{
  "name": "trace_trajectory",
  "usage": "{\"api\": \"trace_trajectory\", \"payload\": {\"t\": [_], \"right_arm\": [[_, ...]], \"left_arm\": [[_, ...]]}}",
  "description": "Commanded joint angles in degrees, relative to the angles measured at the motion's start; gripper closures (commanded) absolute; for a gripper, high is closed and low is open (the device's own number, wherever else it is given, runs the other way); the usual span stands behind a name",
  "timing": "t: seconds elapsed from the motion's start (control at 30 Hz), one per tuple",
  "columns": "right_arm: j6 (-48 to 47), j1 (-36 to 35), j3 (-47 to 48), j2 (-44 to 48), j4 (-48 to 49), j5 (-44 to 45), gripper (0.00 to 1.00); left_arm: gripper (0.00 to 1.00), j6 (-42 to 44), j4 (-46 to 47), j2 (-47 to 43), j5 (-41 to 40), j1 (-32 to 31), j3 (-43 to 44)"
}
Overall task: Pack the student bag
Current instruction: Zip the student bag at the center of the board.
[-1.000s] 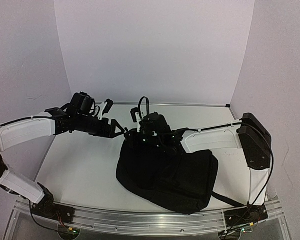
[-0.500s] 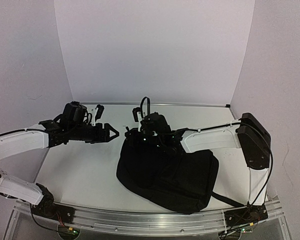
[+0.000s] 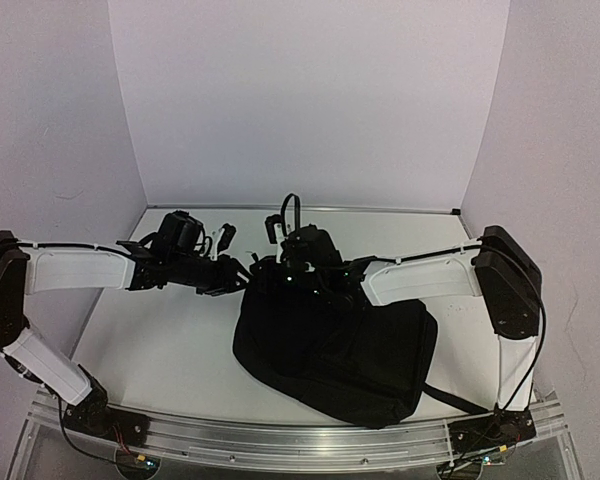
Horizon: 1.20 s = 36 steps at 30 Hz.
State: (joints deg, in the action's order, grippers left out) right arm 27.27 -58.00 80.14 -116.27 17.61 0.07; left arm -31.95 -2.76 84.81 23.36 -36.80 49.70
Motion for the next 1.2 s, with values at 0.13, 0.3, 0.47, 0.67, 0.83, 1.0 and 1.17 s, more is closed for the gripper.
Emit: {"api": "trace_trajectory", "payload": {"t": [0.13, 0.3, 0.47, 0.67, 0.83, 1.0, 1.17], "right_arm": [[-0.80, 0.61, 2.50, 2.73, 1.13, 10.69, 1.00], [-1.81, 0.97, 3.72, 4.06, -2.49, 18.14, 1.00], [-0.92, 2.54, 3.87, 5.05, -4.56, 20.77, 1.00], [0.02, 4.68, 3.38, 6.10, -5.05, 20.39, 1.00], [1.42, 6.56, 2.47, 7.14, -5.30, 18.93, 1.00], [1.62, 7.60, 2.27, 7.59, -5.06, 11.21, 1.00], [1.04, 7.62, 2.99, 6.57, -3.99, 3.30, 1.00]], "left_arm": [[0.97, -1.13, 3.98, 0.68, 1.84, -1.90, 2.73], [0.99, -1.46, 1.19, -1.09, 0.29, -2.57, 1.48], [1.00, -2.95, 0.93, -3.35, -0.81, -2.66, -1.32], [1.00, -3.49, -0.37, -5.35, -2.21, -2.66, -2.90], [1.00, -3.07, -1.80, -6.88, -3.30, -2.66, -3.33], [0.98, -2.82, -2.08, -6.98, -3.02, -2.66, -3.57], [0.99, -2.84, -0.36, -5.77, -1.09, -2.66, -3.38]]}}
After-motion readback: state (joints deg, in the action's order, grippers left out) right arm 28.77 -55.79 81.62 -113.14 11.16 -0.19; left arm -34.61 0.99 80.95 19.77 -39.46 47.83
